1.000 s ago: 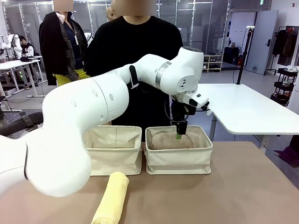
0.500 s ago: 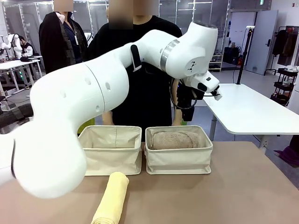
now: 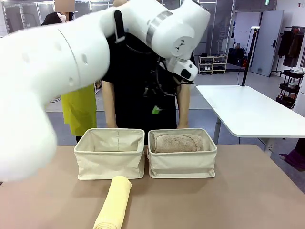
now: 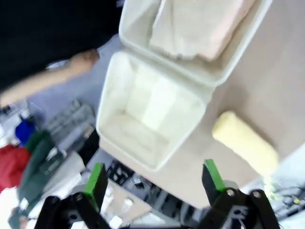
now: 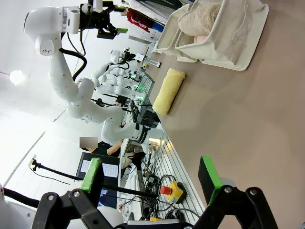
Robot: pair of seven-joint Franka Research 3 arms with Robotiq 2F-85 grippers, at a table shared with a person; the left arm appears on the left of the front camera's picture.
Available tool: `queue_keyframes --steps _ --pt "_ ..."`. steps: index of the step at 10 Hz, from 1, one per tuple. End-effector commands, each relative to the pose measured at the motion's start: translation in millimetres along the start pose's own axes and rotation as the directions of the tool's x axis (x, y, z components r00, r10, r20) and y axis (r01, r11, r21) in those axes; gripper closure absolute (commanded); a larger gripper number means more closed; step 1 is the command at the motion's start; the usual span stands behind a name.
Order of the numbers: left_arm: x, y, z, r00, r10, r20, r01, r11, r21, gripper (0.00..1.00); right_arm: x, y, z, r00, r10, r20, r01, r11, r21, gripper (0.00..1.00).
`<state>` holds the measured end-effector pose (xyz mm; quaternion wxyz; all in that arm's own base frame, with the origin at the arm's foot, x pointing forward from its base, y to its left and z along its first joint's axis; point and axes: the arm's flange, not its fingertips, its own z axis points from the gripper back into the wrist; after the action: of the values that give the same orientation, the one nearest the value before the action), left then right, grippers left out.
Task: Divide the towels into two baskets.
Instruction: Pick up one hotel-folded towel from the bottom of the table and place it in the Fabric basket indicated by the person.
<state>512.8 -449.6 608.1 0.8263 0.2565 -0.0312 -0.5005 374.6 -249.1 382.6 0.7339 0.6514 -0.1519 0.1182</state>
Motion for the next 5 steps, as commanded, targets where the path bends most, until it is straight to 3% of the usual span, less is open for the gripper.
queue_keyframes --steps 1,3,5 --pt "-97 -52 -42 0.990 0.087 -0.115 -0.087 0.996 0.004 0.00 -1 3 -2 1.000 0.006 0.005 -0.006 1.000 0.000 0.00" --pt "-133 -49 -47 0.978 0.167 -0.128 -0.169 0.986 -0.011 0.00 -1 3 -2 1.000 0.006 0.005 -0.006 1.000 0.000 0.00" --pt "-172 -33 -54 0.951 0.301 -0.068 -0.305 0.951 -0.058 0.00 -1 3 -2 1.000 0.006 0.005 -0.006 1.000 0.000 0.00"
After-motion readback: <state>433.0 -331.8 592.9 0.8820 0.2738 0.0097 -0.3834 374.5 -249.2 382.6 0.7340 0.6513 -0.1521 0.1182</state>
